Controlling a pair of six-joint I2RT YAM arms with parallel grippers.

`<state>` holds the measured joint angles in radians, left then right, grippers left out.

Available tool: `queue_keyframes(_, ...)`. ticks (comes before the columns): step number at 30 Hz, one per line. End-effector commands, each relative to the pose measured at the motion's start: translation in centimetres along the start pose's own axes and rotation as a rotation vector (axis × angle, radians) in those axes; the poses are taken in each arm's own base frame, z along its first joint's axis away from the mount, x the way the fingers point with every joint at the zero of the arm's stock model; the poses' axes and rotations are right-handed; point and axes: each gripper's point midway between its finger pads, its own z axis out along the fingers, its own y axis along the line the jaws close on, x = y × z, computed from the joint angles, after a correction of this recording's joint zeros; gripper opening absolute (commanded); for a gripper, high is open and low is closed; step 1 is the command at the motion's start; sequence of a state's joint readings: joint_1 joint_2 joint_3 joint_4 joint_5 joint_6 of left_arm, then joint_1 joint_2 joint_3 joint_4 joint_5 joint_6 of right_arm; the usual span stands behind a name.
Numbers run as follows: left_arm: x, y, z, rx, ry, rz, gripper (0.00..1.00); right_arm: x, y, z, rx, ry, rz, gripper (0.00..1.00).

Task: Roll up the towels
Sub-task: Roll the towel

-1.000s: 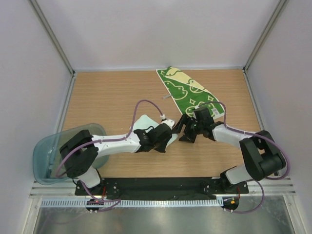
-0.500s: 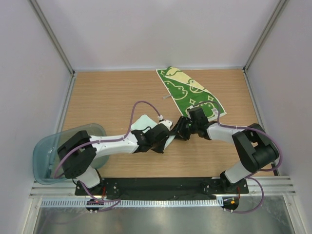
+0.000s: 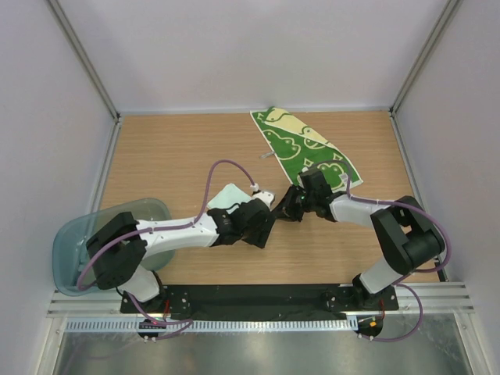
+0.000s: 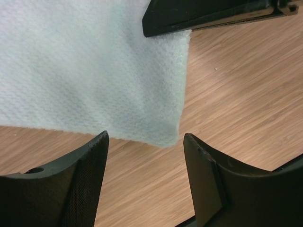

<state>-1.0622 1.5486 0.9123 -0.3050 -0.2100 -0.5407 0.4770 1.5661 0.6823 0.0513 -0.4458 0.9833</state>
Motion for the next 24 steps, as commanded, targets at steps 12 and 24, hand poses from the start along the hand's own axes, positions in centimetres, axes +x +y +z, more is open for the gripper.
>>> queue_keyframes(12,-1.6,-3.3,-0.1,-0.133,-0.088,0.173,0.62,0.2,0.5,0.3,0.077,0.071,0.077,0.01)
queue_keyframes(24,0.4,-2.2,2.1,-0.201,-0.051,0.210,0.59,0.7,1.8,-0.1,0.034,0.111,0.104,0.01)
